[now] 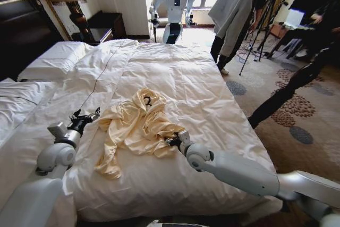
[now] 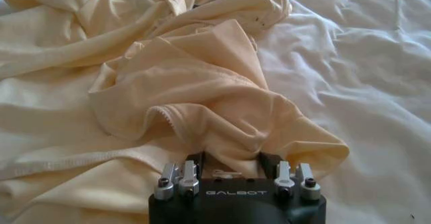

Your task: Pick up the clothes from the bed and hang them on the clothes hanger.

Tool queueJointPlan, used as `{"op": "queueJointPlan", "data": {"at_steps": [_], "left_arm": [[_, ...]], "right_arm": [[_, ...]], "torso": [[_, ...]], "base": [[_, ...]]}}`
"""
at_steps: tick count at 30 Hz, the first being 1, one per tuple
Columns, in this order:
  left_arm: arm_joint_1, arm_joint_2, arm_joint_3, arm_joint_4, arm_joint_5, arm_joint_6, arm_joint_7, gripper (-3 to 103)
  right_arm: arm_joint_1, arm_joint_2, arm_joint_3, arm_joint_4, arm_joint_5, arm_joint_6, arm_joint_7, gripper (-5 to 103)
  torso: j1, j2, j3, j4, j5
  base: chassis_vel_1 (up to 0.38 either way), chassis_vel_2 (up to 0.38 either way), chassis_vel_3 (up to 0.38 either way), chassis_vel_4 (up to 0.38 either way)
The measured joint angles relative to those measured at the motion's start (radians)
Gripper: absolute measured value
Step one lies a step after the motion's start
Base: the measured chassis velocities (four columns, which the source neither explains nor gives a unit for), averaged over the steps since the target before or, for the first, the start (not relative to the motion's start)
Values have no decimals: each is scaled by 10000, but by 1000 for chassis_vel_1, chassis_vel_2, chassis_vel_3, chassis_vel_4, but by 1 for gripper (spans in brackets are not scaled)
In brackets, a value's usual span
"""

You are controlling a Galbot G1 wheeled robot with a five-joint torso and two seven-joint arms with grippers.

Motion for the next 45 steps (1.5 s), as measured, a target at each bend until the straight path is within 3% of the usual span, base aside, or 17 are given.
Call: {"op": "queueJointPlan", "data": {"at_steps": [2, 4, 11, 16, 27, 31, 39, 45], "left_arm": [[19, 18, 0, 16, -7, -3, 0, 100], [22, 26, 0, 27, -8, -6, 0, 100], [-14, 91, 0, 63, -52, -13, 17, 100], [-64, 112, 1, 64, -80, 11, 25, 100], [-158, 42, 87, 41, -71, 119, 36, 100], [-231, 38, 117, 15, -64, 190, 13, 100], [-104, -10, 47, -84, -41, 232, -74, 100], [-50, -27, -1, -179, -29, 244, -201, 100]], "right_arm": [[-37, 10, 55, -56, -40, 53, 15, 42], [-59, 12, 69, -57, -55, 89, 33, 42], [-61, -106, -147, 814, 198, 198, 608, 10], [268, -405, -545, 1638, 562, 203, 882, -2], [1226, -676, -1832, 3535, 1842, 208, 1248, -2], [1457, -438, -2174, 3709, 1939, 372, 847, -1], [1676, 342, -2624, 3633, 1937, 1178, -1025, 0], [1597, 1035, -3032, 3080, 1713, 1414, -1300, 0]], "torso": [[0, 0, 0, 1, -1], [0, 0, 0, 1, -1], [0, 0, 0, 1, 0], [0, 0, 0, 0, -1], [0, 0, 0, 1, -1], [0, 0, 0, 0, 0], [0, 0, 0, 2, -1], [1, 0, 0, 0, 0]], "base": [[0, 0, 0, 0], [0, 0, 0, 0], [0, 0, 0, 0], [0, 0, 0, 0], [0, 0, 0, 0], [0, 0, 0, 0], [0, 0, 0, 0], [0, 0, 0, 0]]}}
